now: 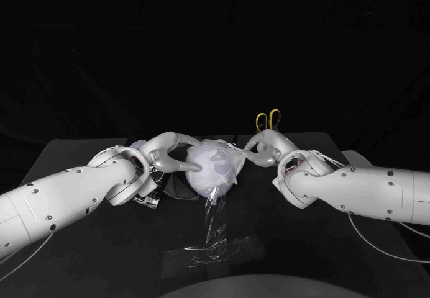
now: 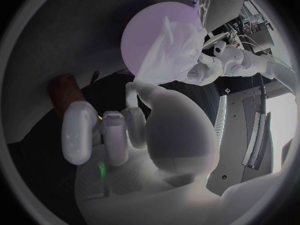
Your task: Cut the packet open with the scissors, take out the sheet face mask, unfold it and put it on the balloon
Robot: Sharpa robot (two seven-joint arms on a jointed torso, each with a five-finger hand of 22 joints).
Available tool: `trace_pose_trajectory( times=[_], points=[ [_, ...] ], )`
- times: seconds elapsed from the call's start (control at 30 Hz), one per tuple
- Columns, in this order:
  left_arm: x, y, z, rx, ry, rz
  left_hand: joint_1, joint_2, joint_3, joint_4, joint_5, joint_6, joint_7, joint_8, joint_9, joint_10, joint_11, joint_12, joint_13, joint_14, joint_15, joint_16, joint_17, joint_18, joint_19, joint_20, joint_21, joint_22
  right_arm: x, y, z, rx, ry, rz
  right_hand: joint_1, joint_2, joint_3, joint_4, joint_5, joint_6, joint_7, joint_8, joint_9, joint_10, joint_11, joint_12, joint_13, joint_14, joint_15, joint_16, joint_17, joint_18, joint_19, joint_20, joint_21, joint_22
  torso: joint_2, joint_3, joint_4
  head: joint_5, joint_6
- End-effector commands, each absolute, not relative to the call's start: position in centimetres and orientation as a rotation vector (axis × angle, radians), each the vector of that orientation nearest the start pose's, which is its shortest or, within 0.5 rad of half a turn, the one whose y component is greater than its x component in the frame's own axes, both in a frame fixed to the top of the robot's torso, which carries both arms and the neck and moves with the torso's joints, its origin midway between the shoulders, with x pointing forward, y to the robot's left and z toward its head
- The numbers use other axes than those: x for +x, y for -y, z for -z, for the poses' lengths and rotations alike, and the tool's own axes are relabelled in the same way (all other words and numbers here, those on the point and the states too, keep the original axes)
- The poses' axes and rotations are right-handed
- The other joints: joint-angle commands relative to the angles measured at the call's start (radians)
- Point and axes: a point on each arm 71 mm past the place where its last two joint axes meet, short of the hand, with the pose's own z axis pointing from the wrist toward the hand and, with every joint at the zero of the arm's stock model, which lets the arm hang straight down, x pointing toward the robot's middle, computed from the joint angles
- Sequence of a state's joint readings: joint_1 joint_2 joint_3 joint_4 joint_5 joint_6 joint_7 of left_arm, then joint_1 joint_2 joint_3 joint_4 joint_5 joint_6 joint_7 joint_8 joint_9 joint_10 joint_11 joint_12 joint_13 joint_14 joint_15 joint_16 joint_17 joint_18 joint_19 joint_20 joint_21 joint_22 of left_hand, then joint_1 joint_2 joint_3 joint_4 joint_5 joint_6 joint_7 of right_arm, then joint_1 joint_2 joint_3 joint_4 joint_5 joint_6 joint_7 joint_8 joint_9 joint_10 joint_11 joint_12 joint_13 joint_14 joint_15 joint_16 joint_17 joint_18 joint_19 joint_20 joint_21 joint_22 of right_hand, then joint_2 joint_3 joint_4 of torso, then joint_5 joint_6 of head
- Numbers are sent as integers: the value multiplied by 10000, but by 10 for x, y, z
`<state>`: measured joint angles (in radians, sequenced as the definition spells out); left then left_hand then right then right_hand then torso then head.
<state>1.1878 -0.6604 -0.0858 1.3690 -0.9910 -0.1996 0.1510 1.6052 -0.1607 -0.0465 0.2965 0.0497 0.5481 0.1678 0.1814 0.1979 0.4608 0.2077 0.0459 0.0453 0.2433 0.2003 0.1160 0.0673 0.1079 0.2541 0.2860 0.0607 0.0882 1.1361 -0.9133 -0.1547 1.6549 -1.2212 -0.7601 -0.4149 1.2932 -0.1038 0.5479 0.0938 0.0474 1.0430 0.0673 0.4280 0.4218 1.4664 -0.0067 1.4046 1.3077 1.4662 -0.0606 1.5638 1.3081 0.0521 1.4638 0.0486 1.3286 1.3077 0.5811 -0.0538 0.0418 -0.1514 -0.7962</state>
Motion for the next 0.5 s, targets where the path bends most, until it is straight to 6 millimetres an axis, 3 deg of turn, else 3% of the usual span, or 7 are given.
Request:
trace_pose_trajectory(
  times=[0.03,0.2,0.23,0.27,0.33,0.37,0.5],
  points=[
    [493,-139,217,-687,-18446,11233,1,103,46,-5,-3,-71,726,-2,9,-96,2,-33,-15,40,8,-46,5,156,87,10,66,16,439,235,239,5285,-16611,-4695,-267,-52,-73,175,24,-59,-38,31,207,311,-23,-85,1611,1046,-67,70,2627,-55,279,-73,-111,2009,-7,2,-3,-15,23],
    [493,-139,217,-683,-18465,11237,1,103,46,-5,-3,-71,726,-2,9,-96,2,-33,-15,40,8,-46,5,156,87,10,66,16,440,233,241,5585,-16763,-5038,-1307,-354,-609,899,383,-428,180,-198,82,111,156,-492,1396,1046,68,70,2627,13,129,-1,-560,1897,-2,4,-5,-36,44],
    [493,-139,217,-681,-18469,11239,1,103,46,-5,-3,-71,726,-2,9,-96,2,-33,-15,40,8,-46,5,156,87,10,66,16,440,232,241,5619,-16811,-5151,-1918,-721,-1145,1388,836,-1108,481,-664,-126,-191,395,-1041,1103,1046,279,70,2627,67,-38,137,-1013,1783,2,3,-3,-43,47],
    [493,-139,217,-679,-18473,11241,1,103,46,-5,-3,-71,726,-2,9,-96,2,-33,-15,40,8,-46,5,156,87,10,66,16,440,231,242,5639,-16853,-5249,-2021,-784,-1310,1521,962,-1276,535,-795,-186,-273,470,-1177,1032,1046,336,70,2627,88,-87,177,-1143,1751,3,1,-2,-45,48],
    [493,-139,218,-678,-18479,11241,1,103,46,-5,-3,-71,726,-2,9,-96,2,-33,-15,40,8,-46,5,156,87,10,66,16,440,229,242,5663,-16921,-5413,-2090,-816,-1485,1662,1002,-1440,611,-932,-247,-399,534,-1392,917,1046,384,70,2627,100,-130,243,-1254,1724,4,-3,3,-53,49],
    [493,-139,218,-679,-18483,11240,1,103,46,-5,-3,-71,726,-2,9,-96,2,-33,-15,40,8,-46,5,156,87,10,66,16,440,228,242,5671,-16957,-5521,-2232,-870,-1785,1899,863,-1747,734,-1180,-353,-499,646,-1522,850,1046,491,70,2627,136,-212,322,-1472,1672,4,-3,3,-53,49],
    [493,-139,218,-683,-18495,11232,1,103,46,-5,-3,-71,726,-2,9,-96,2,-33,-15,40,8,-46,5,156,87,10,66,16,440,226,243,5707,-17026,-5740,-2331,-822,-2107,1964,774,-1923,837,-1385,-442,-575,747,-1592,810,1046,583,70,2627,164,-263,422,-1610,1642,-2,-6,4,-69,30]
  ],
)
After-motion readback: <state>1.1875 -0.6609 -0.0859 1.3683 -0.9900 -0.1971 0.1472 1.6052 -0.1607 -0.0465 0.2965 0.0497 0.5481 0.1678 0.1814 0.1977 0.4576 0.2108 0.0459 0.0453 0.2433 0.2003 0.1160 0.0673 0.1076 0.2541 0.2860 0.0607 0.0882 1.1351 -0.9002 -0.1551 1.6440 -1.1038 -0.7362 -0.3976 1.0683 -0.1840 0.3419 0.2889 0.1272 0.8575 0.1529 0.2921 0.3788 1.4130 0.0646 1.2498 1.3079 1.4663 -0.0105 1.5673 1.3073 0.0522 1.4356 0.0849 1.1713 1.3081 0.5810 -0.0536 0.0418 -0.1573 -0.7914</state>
